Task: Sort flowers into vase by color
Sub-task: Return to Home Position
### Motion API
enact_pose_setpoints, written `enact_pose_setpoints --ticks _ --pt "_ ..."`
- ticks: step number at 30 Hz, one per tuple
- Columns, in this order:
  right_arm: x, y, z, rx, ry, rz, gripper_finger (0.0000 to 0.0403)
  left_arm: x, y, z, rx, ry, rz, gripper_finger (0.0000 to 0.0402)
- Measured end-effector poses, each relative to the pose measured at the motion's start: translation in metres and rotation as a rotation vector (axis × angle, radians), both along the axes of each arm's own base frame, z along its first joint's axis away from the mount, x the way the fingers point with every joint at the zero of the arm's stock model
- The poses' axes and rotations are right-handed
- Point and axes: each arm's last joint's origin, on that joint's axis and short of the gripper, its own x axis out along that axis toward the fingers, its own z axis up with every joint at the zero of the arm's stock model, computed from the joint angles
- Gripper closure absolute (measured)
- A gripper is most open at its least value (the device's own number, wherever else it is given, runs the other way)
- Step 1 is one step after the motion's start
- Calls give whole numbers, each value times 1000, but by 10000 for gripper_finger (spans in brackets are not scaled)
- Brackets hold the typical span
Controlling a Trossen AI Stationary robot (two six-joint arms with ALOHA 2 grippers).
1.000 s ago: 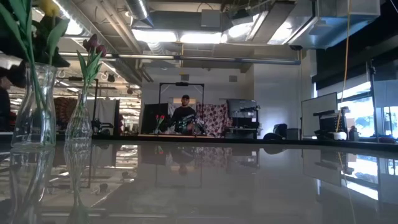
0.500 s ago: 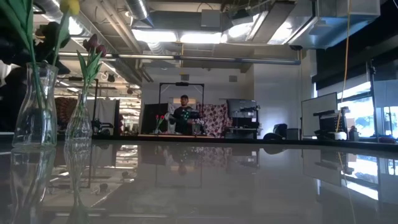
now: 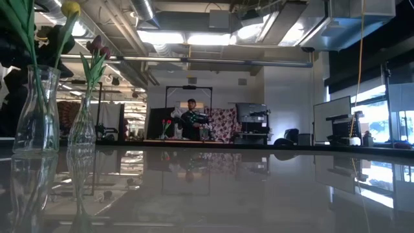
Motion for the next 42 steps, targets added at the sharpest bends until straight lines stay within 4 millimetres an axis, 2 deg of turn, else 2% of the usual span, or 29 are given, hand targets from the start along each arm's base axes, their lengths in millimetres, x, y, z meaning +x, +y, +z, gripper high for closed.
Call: enact_pose_setpoints --ticks 3,6,9,14,16,21,25,29,34,39,42 --pt "1 -2 2 -28 -24 -2 165 1 0 0 -13 2 -21 401" --pt "6 -10 4 -64 -36 25 193 2 0 -1 -35 8 -57 401" --pt "12 -23 3 -107 -37 71 250 3 -1 -2 -43 79 -106 401" --pt "23 -46 3 -212 -47 150 368 4 -2 -3 -45 171 -166 401" --pt "26 -56 3 -256 -54 175 393 4 -2 -3 -46 173 -169 401" --pt "36 -84 6 -300 -98 232 375 4 -2 -3 -46 174 -169 401" --pt "48 -109 -5 -315 -161 285 392 4 -2 -3 -46 174 -169 401" --pt "60 -135 -27 -258 -285 346 396 4 -2 -3 -46 174 -169 401" --pt "64 -159 -73 -162 -350 390 399 4 -2 -3 -46 174 -169 401" --pt "49 -185 -97 -100 -435 378 396 4 -2 -3 -46 174 -169 401" --pt "34 -208 -118 -91 -355 320 400 4 -2 -3 -46 173 -169 401"
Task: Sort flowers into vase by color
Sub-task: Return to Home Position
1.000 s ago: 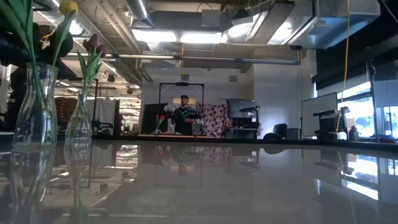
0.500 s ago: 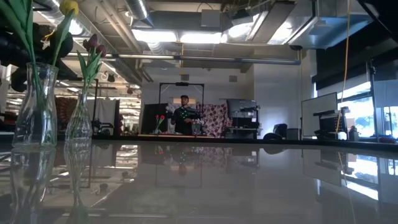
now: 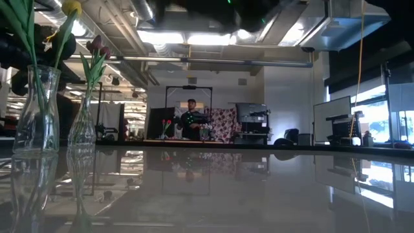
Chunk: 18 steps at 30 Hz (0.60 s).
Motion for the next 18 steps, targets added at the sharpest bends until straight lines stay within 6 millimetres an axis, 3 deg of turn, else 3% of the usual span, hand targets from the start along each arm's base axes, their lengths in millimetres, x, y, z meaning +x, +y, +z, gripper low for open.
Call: enact_pose_setpoints --ticks 3,7,12,18 --pt "-25 -20 -12 5 68 -68 399 0 0 0 0 0 0 401" --pt "-73 -33 -8 -5 71 -166 401 0 0 0 0 -1 -1 401" --pt "-137 -27 -12 -28 106 -298 399 0 0 0 0 -1 0 401" --pt "-212 -10 -25 -24 118 -296 399 0 0 0 -1 -3 0 401"
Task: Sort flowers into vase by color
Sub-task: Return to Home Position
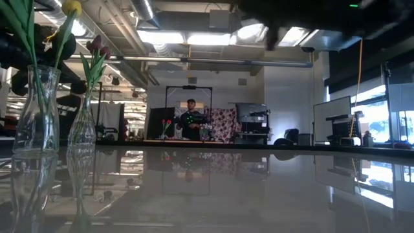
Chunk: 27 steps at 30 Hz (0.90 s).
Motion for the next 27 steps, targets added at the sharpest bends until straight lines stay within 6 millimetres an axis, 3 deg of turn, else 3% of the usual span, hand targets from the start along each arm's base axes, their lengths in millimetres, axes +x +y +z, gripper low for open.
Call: enact_pose_setpoints --ticks 3,7,10,16,20,27 --pt "-34 6 -9 20 -13 -45 398 0 0 0 0 1 0 401" --pt "-68 8 -36 -56 70 -60 398 0 0 0 0 0 0 401" --pt "-86 7 -60 -145 189 -75 398 0 0 0 0 0 0 401" --pt "-111 8 -93 -66 277 24 398 0 0 0 0 0 1 401" --pt "-128 7 -102 -64 182 32 398 0 0 0 0 0 1 401" --pt "-139 6 -95 -107 136 26 397 0 0 0 0 -1 1 401"
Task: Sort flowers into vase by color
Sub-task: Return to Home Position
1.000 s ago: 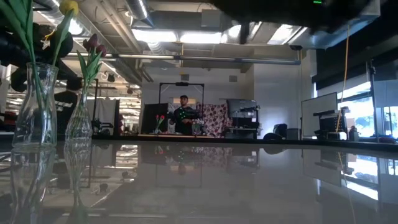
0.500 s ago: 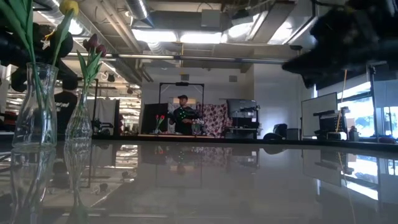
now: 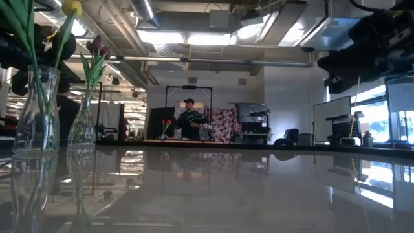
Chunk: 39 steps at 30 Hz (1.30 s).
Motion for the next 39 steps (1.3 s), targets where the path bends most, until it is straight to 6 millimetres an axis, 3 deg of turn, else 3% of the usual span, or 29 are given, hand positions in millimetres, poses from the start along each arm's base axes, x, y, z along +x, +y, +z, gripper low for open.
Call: enact_pose_setpoints --ticks 4,19,39 --pt "-6 0 2 0 -11 16 397 0 0 0 0 0 0 401" --pt "-19 0 -19 44 215 43 397 0 0 0 0 0 0 401" --pt "-19 2 -19 52 216 91 397 0 0 0 0 -1 0 401"
